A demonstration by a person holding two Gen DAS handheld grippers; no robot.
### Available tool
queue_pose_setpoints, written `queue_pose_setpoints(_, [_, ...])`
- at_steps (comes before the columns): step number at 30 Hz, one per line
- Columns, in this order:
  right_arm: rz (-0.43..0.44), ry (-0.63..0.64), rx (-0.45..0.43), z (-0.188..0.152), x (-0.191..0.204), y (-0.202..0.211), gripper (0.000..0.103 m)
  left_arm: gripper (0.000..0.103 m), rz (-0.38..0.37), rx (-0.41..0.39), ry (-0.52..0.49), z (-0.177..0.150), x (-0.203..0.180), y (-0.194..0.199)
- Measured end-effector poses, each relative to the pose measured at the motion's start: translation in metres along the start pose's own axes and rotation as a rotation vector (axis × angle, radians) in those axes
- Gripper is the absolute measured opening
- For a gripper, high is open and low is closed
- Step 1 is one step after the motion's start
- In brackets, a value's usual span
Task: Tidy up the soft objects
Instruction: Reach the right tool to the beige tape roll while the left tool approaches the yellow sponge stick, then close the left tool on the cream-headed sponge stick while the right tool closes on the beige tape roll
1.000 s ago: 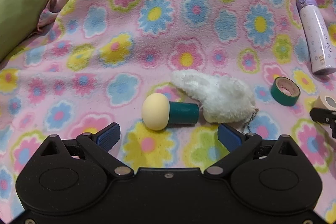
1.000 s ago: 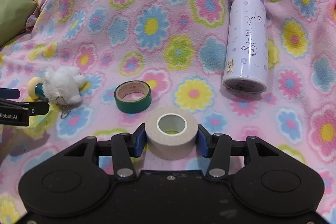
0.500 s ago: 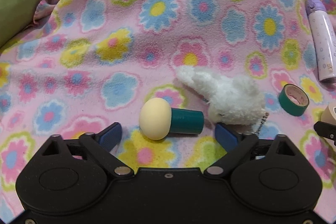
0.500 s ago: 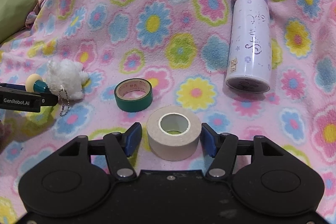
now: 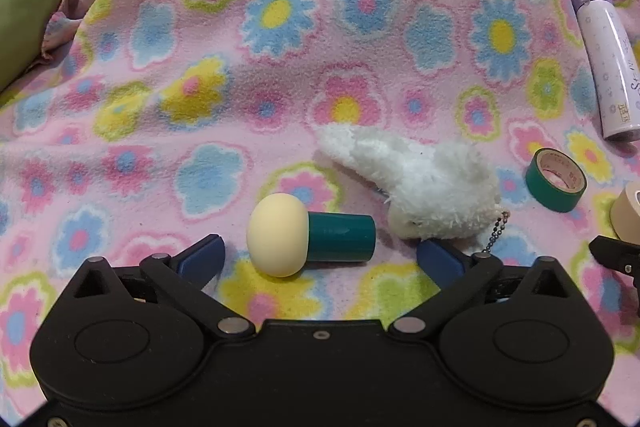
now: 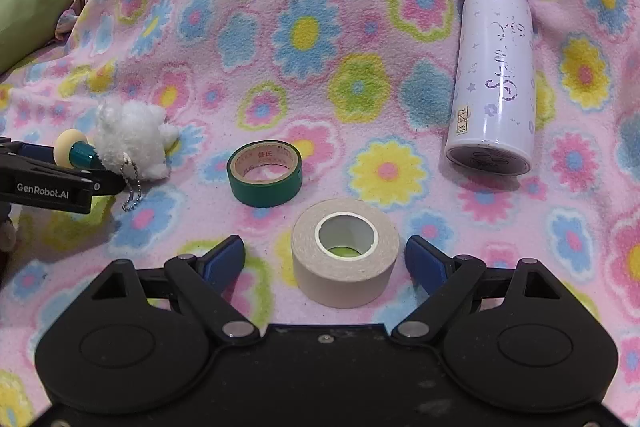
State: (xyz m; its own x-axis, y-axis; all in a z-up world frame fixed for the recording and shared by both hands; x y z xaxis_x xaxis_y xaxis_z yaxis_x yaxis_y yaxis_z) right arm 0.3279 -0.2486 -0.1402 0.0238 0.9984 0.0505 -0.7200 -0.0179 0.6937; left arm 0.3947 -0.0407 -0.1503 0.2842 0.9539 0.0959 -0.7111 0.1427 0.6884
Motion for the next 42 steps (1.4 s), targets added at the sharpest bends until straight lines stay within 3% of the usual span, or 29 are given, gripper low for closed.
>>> queue_pose_setpoints(1, [0.003, -0.002, -0.001, 0.0, 0.0, 0.0, 0.087, 0.098, -0.003, -0.004, 0.002, 0.0, 0.0, 0.001])
queue_pose_setpoints(5, [0.009, -0.012, -0.011, 0.0, -0.001, 0.002, 0.084, 0.072, -0.01, -0.059, 0.017, -0.002, 0.003, 0.01])
queue_pose_setpoints(7, [0.008, -0.014, -0.013, 0.0, -0.001, 0.003, 0.084, 0.068, -0.002, -0.06, 0.039, -0.002, 0.006, 0.009])
queue_pose_setpoints(15, [0.006, -0.024, -0.023, -0.001, -0.003, 0.005, 0.08, 0.065, 0.004, -0.075, 0.05, -0.002, 0.008, 0.011])
queue_pose_setpoints(19, [-0.002, -0.052, -0.044, -0.001, -0.008, 0.008, 0.064, 0.056, 0.0, -0.095, 0.077, -0.002, 0.012, 0.014])
queue_pose_setpoints(23, [-0.002, -0.07, -0.061, 0.0, -0.01, 0.01, 0.049, 0.056, 0.005, -0.098, 0.073, -0.002, 0.011, 0.014])
queue_pose_setpoints(42, [0.021, -0.117, -0.074, -0.001, -0.015, 0.013, 0.048, 0.055, 0.062, -0.107, 0.035, -0.005, 0.007, 0.022])
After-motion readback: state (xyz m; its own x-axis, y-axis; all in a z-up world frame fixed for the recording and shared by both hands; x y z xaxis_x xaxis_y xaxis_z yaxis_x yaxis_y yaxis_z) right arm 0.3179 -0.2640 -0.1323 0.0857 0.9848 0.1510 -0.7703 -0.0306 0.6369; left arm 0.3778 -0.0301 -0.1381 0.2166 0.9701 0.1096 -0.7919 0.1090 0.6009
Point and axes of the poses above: each gripper's, at about its wrist camera, not at the fingertips, and y roughly against the way its jaws point, x to its left, z to its top, the point moved 9 cm from there along -y, roughly the way its jaws point, and after that the axes turned 4 degrees about -y, right-handed, at the moved point
